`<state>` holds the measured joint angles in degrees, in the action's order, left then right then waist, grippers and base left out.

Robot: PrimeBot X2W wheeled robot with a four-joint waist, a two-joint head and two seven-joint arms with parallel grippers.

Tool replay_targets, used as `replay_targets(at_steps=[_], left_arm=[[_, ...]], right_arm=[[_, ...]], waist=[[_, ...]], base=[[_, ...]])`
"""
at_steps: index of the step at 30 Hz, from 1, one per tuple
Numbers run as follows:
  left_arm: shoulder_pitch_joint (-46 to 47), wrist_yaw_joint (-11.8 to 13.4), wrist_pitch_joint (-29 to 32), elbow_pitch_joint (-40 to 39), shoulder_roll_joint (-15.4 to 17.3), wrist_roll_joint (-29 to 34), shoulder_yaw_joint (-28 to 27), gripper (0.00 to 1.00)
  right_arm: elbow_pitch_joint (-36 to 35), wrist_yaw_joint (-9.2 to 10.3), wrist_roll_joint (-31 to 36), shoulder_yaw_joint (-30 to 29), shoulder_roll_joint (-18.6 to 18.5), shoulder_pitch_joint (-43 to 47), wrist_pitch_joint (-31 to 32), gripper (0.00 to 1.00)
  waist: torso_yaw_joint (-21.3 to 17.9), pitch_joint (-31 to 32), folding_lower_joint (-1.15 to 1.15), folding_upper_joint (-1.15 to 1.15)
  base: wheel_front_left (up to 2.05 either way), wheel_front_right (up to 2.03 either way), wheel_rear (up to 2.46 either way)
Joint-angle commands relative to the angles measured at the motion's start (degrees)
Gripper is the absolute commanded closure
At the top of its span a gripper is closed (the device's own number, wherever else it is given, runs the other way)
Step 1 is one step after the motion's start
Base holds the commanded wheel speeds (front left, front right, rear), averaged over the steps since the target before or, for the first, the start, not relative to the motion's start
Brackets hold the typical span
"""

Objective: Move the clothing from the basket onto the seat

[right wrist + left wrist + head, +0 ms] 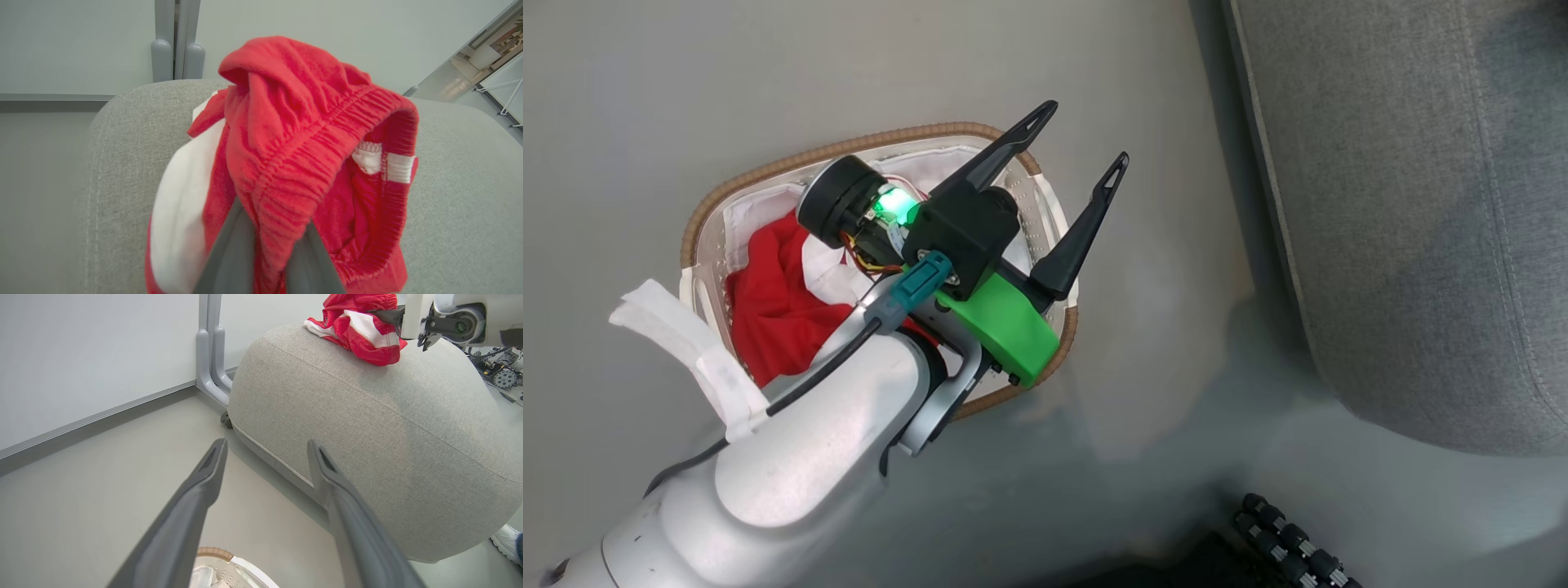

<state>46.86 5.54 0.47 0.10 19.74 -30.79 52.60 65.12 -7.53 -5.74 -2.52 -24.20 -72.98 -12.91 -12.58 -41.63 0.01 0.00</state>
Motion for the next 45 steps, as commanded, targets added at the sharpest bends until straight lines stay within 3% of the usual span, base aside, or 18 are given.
replay_targets(at_steps=[1,9,15,23,27,34,41,45], left_arm=[[-0.7,0.1,-0.3,0.2,0.4,-0.2,0.0,0.0],[-2.2,0.2,-2.1,1.9,0.6,-1.5,-0.6,0.0],[-4.0,0.4,-4.7,3.4,0.2,-3.2,-1.7,0.0],[-7.0,0.8,-9.0,6.6,0.0,-5.5,-3.6,0.0],[-9.1,1.5,-12.0,9.1,-0.1,-6.5,-5.1,0.0],[-14.2,3.9,-15.4,12.5,-0.1,-7.6,-11.1,0.0],[-23.9,5.3,-15.6,11.8,-0.5,-5.5,-22.5,0.0],[-30.7,4.8,-15.6,11.5,-2.0,-3.4,-28.7,0.0]], right_arm=[[0.5,0.08,-0.9,0.8,0.1,1.4,-0.5,0.0],[-2.3,0.08,-6.5,6.0,-1.0,7.3,-2.0,0.0],[-8.4,0.08,-11.5,9.7,-2.8,13.3,-2.3,0.0],[-16.9,0.08,-14.0,13.2,-6.0,17.8,-2.3,0.0],[-20.6,0.08,-12.6,12.2,-5.6,19.5,-2.3,0.0],[-26.1,0.08,-9.9,8.0,-0.6,26.2,-2.3,0.0],[-33.2,0.08,-6.7,4.0,6.8,36.4,-2.3,0.0],[-37.6,0.08,-4.4,3.0,11.4,43.5,-2.3,0.0]], waist=[[-0.4,0.8,-0.01,0.0],[-1.7,4.6,-0.01,0.0],[-2.1,9.2,-0.01,0.0],[-0.1,16.7,-0.01,0.0],[1.8,20.5,-0.01,0.0],[5.9,26.2,-0.01,0.0],[9.9,30.5,-0.01,0.0],[11.6,33.0,-0.01,0.0]], base=[[0.0,0.0,0.0],[0.0,0.0,0.0],[0.0,0.0,0.0],[0.0,0.0,0.0],[0.0,0.0,0.0],[0.0,0.0,0.0],[0.0,0.0,0.0],[0.0,0.0,0.0]])
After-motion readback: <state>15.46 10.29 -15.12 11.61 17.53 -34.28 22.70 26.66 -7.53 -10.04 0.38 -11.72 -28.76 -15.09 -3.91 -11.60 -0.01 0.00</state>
